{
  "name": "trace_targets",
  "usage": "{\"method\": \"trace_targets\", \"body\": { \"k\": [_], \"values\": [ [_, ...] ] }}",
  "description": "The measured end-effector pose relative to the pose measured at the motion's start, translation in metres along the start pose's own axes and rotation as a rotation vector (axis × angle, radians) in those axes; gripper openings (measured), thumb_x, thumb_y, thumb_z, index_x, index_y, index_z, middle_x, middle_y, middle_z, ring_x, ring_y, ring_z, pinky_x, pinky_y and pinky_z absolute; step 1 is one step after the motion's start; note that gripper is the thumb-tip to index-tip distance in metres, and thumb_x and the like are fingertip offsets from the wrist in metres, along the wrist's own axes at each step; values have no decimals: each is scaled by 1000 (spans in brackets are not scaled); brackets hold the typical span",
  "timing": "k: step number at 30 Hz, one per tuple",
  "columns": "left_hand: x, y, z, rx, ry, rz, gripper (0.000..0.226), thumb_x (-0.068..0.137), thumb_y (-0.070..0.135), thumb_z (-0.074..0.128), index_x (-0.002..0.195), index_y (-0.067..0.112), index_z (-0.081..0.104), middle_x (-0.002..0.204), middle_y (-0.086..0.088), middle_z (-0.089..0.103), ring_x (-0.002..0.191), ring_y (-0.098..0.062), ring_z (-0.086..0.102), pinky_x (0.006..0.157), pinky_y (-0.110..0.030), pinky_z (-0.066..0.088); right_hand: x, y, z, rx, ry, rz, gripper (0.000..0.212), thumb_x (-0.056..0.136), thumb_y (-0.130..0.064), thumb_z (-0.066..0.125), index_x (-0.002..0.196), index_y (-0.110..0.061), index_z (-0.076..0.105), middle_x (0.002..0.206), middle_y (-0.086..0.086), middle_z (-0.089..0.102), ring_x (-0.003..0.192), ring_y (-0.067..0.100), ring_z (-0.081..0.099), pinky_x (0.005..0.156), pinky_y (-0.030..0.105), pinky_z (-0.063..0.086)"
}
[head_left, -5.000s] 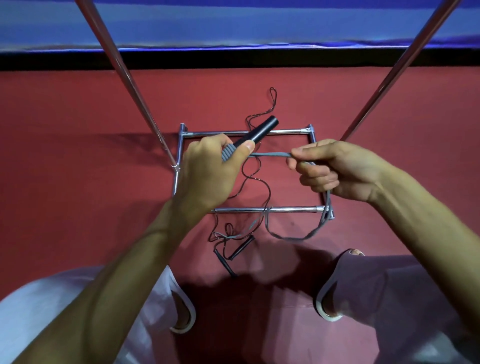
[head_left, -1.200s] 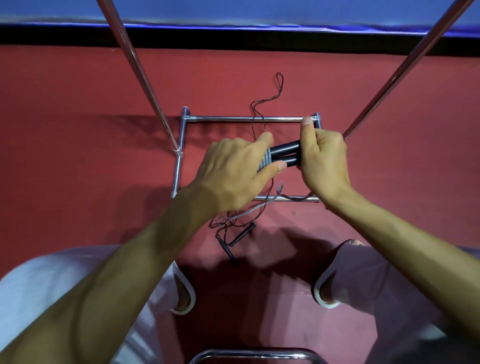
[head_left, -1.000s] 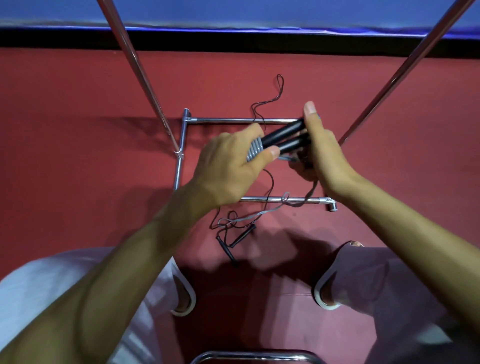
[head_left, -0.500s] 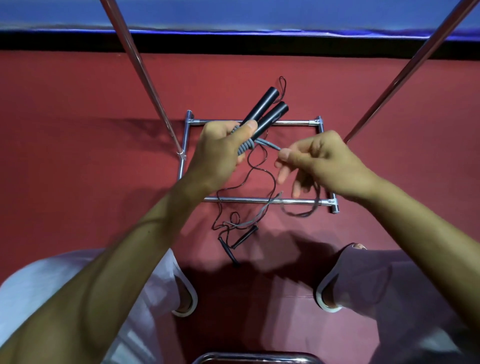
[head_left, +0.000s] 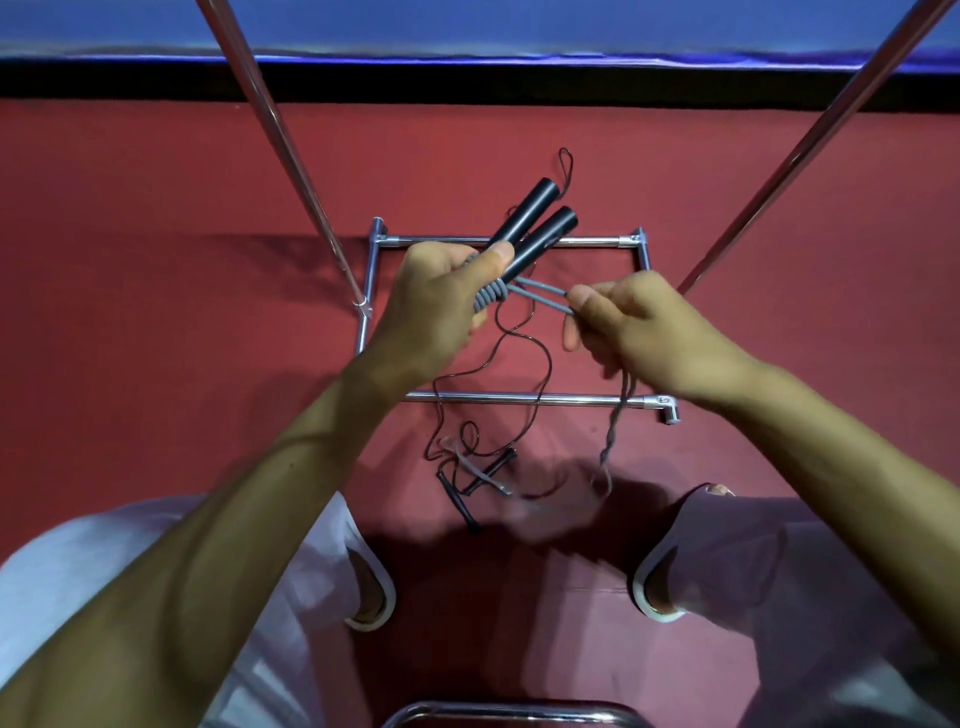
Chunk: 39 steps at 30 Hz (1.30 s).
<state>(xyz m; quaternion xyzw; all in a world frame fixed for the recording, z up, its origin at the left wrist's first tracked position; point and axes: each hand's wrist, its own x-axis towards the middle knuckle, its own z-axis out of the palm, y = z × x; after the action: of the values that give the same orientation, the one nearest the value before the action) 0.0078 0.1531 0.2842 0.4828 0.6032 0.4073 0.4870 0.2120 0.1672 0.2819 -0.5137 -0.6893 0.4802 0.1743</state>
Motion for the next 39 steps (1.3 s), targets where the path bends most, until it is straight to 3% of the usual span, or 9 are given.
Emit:
{"method": "trace_targets", "body": {
  "k": [3, 7, 11, 18, 22, 25, 29, 35, 39],
  "values": [
    [-1, 0, 2, 17, -25, -12, 44, 104, 29, 56, 67, 4, 53, 64, -13, 38, 37, -11, 28, 38, -17, 23, 1, -4, -9, 533, -147, 283, 40, 109, -25, 43, 86, -2, 66, 54, -3, 30, 45, 10, 21, 43, 23, 11],
    [2, -7, 4, 128, -20, 78, 51, 98, 39, 59, 50, 22, 59, 46, 5, 38, 40, -11, 33, 45, -25, 29, -2, -4, -18, 227, -119, 58, 36, 100, -22, 64, 89, 13, 61, 49, -3, 27, 41, 10, 18, 41, 18, 14],
    [5, -13, 2, 265, -7, 94, 55, 87, 54, 56, 58, 8, 65, 43, 6, 36, 41, -16, 35, 52, -32, 31, 2, 6, -17, 26, 16, -102, 34, 103, -24, 60, 83, 0, 73, 48, 4, 25, 42, 14, 18, 42, 22, 18],
    [-3, -4, 6, 72, -228, 60, 52, 89, 46, 56, 64, 1, 60, 48, -6, 36, 38, -15, 28, 41, -19, 25, 27, 31, -10, 356, 10, 68, 32, 104, -17, 56, 80, 0, 69, 51, 0, 24, 44, 9, 17, 43, 21, 9],
    [-2, -2, 7, -54, -199, 62, 59, 92, 45, 55, 70, -10, 55, 47, -5, 35, 39, -12, 25, 39, -16, 21, 31, 32, 15, 508, -69, 148, 36, 104, -25, 57, 75, -5, 68, 57, 2, 23, 45, 7, 16, 42, 15, 12],
    [-2, -5, 6, 39, -156, 163, 66, 87, 49, 67, 69, -14, 54, 44, 3, 39, 40, -14, 27, 43, -21, 23, 29, 31, 19, 530, -72, 179, 37, 103, -24, 56, 72, -8, 68, 57, 4, 24, 45, 8, 16, 44, 17, 10],
    [-5, -11, 3, 335, -122, 311, 37, 75, 38, 89, 64, 13, 65, 50, 8, 50, 46, -5, 35, 47, -24, 32, 23, 26, 22, 504, -97, 225, 51, 104, -18, 53, 55, -17, 65, 51, 1, 26, 47, 9, 17, 47, 25, 6],
    [-3, -14, 2, 564, 58, 386, 60, 75, 48, 86, 109, 14, 50, 59, 5, 47, 49, -10, 40, 51, -21, 32, 8, 17, 19, 446, -209, 301, 40, 99, -28, 63, 64, -8, 67, 49, 3, 28, 42, 11, 20, 43, 20, 12],
    [-6, -14, 3, 605, -10, 450, 43, 82, 53, 79, 100, 21, 55, 52, 2, 44, 51, -17, 42, 50, -24, 30, -4, 9, 15, 404, -253, 273, 41, 99, -26, 63, 62, -8, 66, 54, 4, 26, 47, 12, 17, 42, 18, 14]
  ]
}}
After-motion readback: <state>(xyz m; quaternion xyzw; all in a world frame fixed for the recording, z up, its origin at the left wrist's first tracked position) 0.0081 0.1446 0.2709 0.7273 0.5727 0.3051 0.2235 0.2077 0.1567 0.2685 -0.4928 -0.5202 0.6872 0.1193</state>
